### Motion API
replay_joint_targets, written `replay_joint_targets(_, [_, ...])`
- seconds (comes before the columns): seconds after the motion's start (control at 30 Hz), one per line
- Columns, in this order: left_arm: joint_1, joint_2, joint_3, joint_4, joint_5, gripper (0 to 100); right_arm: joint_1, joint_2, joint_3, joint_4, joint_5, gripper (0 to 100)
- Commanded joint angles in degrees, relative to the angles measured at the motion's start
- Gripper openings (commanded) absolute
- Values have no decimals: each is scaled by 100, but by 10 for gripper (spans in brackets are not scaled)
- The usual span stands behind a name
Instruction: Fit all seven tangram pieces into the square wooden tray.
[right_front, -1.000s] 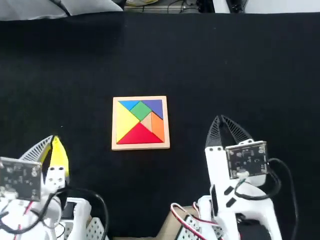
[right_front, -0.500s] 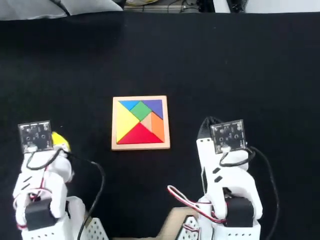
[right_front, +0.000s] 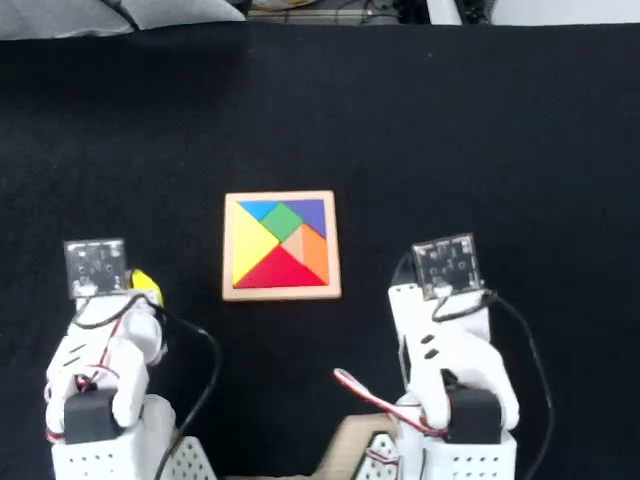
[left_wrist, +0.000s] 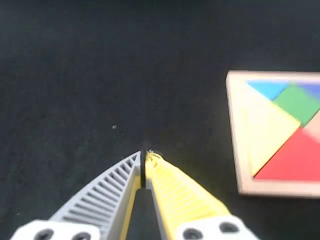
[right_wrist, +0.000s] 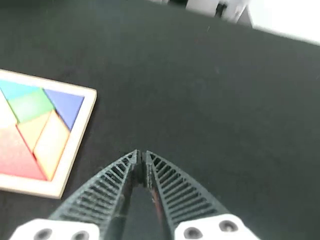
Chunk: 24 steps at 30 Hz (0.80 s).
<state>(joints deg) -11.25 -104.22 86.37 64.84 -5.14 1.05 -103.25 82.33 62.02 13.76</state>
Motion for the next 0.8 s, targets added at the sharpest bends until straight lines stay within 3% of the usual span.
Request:
replay_joint_targets(0.0, [277,-44,145,-88,-273,30,53,-514,48,-149,-62,11])
replay_joint_targets(0.23, [321,-35,470,343,-264,33,53,-514,734,-149,-26,11])
replay_joint_targets(0.43, [374,0,1095,-97,-290,34,70,-497,1429,-141,-9,15])
replay_joint_targets(0.6, [136,-9,1103,651,-290,30,105,-505,1420,-79,-53,12])
replay_joint_targets(0.77, [-488,-9,1103,791,-264,30,88,-505,1420,1011,-53,14])
